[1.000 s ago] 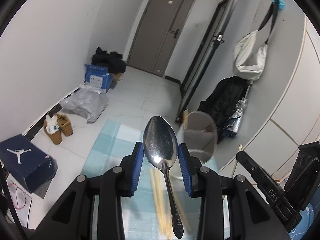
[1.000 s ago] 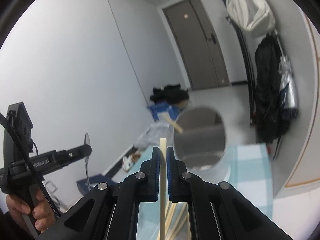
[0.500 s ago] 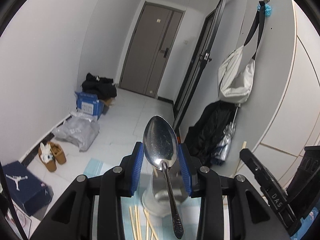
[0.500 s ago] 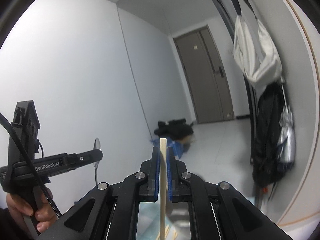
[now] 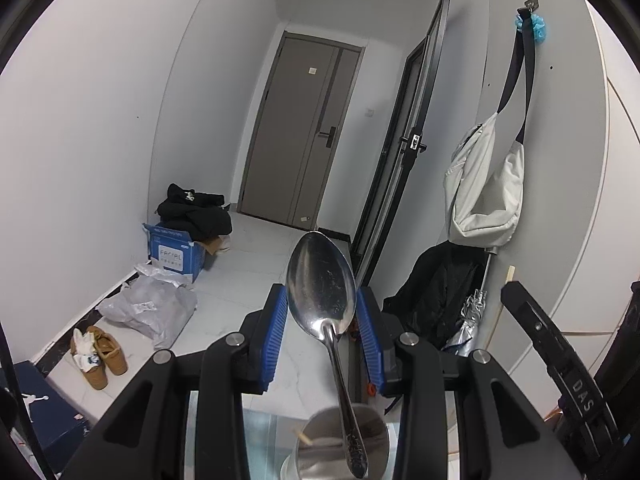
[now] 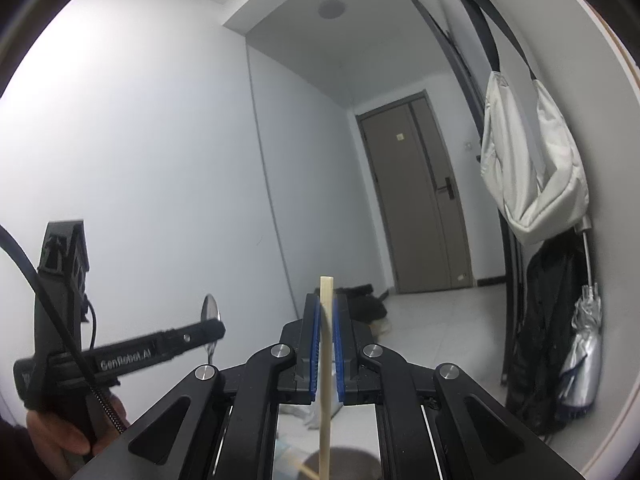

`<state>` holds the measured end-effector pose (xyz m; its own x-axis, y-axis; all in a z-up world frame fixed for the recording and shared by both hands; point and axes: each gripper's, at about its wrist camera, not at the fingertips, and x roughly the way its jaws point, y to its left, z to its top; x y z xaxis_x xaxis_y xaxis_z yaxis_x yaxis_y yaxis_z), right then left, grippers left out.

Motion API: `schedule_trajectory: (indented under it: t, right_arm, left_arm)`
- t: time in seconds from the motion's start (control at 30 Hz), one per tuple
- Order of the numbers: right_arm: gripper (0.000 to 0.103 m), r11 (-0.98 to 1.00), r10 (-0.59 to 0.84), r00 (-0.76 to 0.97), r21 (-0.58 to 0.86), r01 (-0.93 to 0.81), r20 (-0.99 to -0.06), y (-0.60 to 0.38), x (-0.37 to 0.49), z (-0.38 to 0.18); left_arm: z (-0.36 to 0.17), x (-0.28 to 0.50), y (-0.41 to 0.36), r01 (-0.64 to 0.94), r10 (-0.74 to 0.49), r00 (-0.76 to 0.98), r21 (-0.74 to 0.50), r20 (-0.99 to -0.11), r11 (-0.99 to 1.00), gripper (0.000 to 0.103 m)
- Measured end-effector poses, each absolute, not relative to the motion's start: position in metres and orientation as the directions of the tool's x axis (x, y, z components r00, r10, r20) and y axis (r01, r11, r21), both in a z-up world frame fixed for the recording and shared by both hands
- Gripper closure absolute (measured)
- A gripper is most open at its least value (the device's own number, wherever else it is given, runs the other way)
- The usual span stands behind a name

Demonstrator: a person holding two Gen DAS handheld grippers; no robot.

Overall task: Organize utensils
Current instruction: 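Carry the spoon over the holder while the right gripper lifts a chopstick, then lower the spoon into the holder with the left gripper while the right gripper lowers its chopstick in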

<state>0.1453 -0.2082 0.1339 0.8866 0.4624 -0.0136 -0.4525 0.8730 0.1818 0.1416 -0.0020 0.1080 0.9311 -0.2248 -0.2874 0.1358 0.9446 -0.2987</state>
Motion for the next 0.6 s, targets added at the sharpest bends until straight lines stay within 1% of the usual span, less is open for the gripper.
schedule_trajectory:
  t: [0.03, 0.1, 0.2, 0.27, 0.43, 0.6]
  right_arm:
    - [0.097, 0.877, 0.452, 0.892, 0.187, -0.443, -0.011, -0.209, 0.152, 0.132]
    - [0.097, 0.881, 0.439, 0.898, 0.202, -0.428, -0.009, -0.208, 0.161, 0.128]
    - [0.097, 0.882, 0.425, 0.905, 0.234, -0.409, -0.024, -0.21, 0.18, 0.118]
    - [0.097, 0.884, 0.42, 0.907, 0.242, -0.401, -0.032, -0.209, 0.19, 0.112]
    - [0.097, 0.886, 0.413, 0.909, 0.25, -0.39, -0.046, -0.207, 0.208, 0.097]
    - [0.097, 0.887, 0.405, 0.913, 0.261, -0.382, -0.04, -0.205, 0.218, 0.079]
  left_arm:
    - [0.103, 0.144, 0.0, 0.164, -0.254, 0.931, -0.318, -0.264, 0.934, 0.072]
    - [0.095, 0.147, 0.001, 0.161, -0.245, 0.939, -0.32, -0.243, 0.934, 0.072]
    - [0.079, 0.16, 0.003, 0.153, -0.252, 0.935, -0.357, -0.251, 0.921, 0.072]
    - [0.072, 0.168, 0.0, 0.156, -0.26, 0.929, -0.359, -0.263, 0.92, 0.072]
    - [0.059, 0.181, -0.011, 0.177, -0.27, 0.924, -0.324, -0.27, 0.929, 0.072]
    - [0.057, 0.185, -0.022, 0.204, -0.268, 0.934, -0.264, -0.237, 0.943, 0.072]
